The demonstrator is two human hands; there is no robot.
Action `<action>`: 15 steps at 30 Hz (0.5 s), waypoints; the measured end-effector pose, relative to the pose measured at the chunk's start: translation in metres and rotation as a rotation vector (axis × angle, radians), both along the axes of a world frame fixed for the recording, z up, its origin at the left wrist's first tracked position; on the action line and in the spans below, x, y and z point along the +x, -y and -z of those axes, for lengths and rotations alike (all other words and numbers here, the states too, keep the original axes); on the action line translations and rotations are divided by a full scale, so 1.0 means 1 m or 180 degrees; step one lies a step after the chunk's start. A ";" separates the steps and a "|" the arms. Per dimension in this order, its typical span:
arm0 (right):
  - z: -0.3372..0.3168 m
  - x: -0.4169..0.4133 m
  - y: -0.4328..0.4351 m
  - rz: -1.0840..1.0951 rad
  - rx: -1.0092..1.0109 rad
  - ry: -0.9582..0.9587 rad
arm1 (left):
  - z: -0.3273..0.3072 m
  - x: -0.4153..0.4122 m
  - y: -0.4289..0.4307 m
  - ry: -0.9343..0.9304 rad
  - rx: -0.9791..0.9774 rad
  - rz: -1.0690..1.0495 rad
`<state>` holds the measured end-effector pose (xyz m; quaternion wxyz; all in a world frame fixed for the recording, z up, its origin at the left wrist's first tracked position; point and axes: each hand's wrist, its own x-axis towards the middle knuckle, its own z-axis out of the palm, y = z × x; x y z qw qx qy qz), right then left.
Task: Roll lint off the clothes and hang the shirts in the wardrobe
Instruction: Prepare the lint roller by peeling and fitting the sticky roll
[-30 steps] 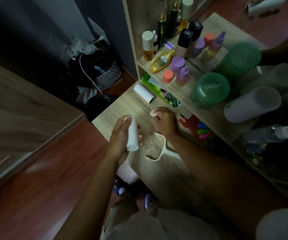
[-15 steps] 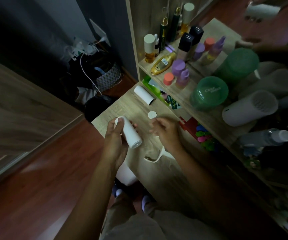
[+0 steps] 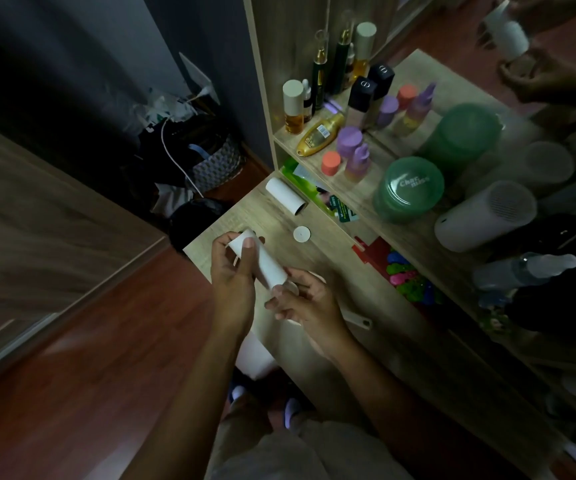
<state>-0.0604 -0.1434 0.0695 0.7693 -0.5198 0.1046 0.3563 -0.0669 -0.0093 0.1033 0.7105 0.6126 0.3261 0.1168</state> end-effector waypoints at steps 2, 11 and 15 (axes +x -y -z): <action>0.002 -0.001 0.000 -0.0008 -0.0002 0.0014 | 0.000 0.000 0.000 0.0010 0.0010 -0.0050; 0.031 0.009 0.008 0.0211 0.0061 -0.0526 | 0.006 -0.002 -0.005 0.0016 -0.0036 -0.0222; 0.047 0.038 0.009 0.0138 -0.0611 -0.0139 | 0.009 -0.004 -0.007 -0.0055 0.0047 -0.0221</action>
